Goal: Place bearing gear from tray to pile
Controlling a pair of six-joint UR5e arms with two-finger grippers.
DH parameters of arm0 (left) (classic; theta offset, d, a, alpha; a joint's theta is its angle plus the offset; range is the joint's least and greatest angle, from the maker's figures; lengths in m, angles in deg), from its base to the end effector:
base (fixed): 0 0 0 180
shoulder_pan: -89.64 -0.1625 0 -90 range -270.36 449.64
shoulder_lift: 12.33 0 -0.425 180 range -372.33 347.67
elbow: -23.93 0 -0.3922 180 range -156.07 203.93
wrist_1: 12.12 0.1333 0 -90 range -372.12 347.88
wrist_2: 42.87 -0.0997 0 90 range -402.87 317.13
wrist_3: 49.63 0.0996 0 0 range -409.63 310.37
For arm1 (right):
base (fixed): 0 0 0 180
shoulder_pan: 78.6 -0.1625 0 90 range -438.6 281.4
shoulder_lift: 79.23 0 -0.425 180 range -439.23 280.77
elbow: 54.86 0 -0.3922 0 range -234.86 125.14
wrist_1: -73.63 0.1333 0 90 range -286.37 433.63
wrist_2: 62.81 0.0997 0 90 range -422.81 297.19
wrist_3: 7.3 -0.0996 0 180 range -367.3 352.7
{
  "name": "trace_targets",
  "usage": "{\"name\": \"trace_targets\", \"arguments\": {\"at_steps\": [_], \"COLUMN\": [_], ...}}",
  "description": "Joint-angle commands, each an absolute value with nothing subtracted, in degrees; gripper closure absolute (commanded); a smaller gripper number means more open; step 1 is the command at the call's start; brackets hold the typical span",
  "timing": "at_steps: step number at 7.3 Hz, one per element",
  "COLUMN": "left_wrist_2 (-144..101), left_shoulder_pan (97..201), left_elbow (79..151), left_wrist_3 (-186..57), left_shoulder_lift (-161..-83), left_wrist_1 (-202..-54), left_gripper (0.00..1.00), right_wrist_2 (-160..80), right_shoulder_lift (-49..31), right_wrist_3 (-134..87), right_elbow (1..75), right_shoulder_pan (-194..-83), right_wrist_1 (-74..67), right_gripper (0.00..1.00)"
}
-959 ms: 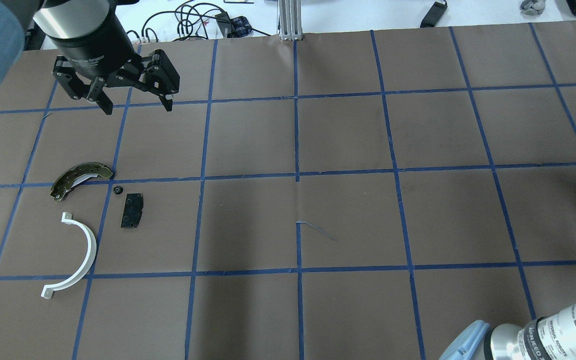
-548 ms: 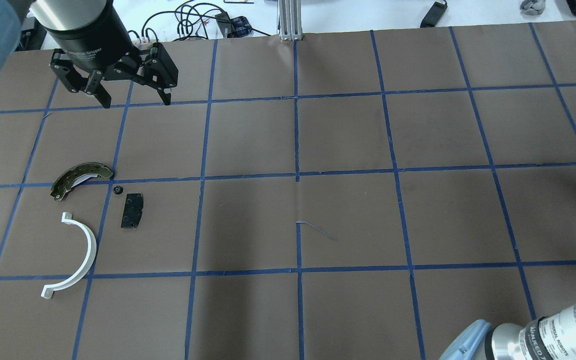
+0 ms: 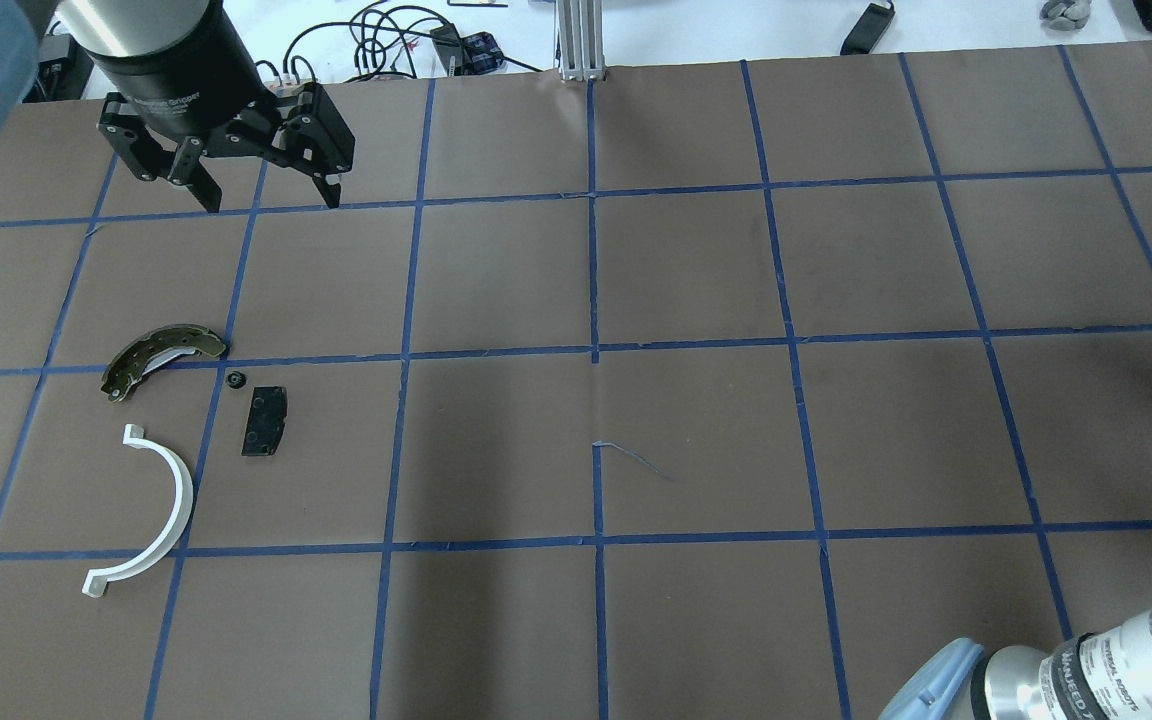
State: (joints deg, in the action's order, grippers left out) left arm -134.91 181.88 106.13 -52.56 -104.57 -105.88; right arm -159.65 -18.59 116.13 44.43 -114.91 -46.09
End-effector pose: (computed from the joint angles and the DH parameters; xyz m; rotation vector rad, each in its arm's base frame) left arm -0.1496 -0.5043 0.5288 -0.0196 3.1070 -0.0513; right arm -0.4098 -0.4519 0.1748 -1.7171 2.4397 0.1841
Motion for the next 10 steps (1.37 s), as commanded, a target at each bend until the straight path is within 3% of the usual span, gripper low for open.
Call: {"name": "trace_targets", "arguments": {"at_steps": [1, 7, 10], "left_wrist_2": [-134.8, -134.8, -134.9], "left_shoulder_pan": [181.9, 181.9, 181.8], "left_elbow": [106.4, 106.6, 106.6], "left_wrist_3": [-52.5, -52.4, -52.4], "left_shoulder_lift": [-104.6, -104.5, -104.5], "left_wrist_1": [-105.5, -105.5, -105.5], "left_gripper": [0.0, 0.0, 0.0], "right_wrist_2": [-159.7, -159.7, -157.7], "right_shoulder_lift": [-18.4, -15.3, -7.9], "right_wrist_3": [116.0, 114.6, 102.3], "right_elbow": [44.5, 44.5, 48.9], "right_shoulder_pan": [-114.9, -115.2, -121.1], "right_wrist_1": [-46.1, -45.1, -42.4], "right_gripper": [0.78, 0.83, 0.83]}}
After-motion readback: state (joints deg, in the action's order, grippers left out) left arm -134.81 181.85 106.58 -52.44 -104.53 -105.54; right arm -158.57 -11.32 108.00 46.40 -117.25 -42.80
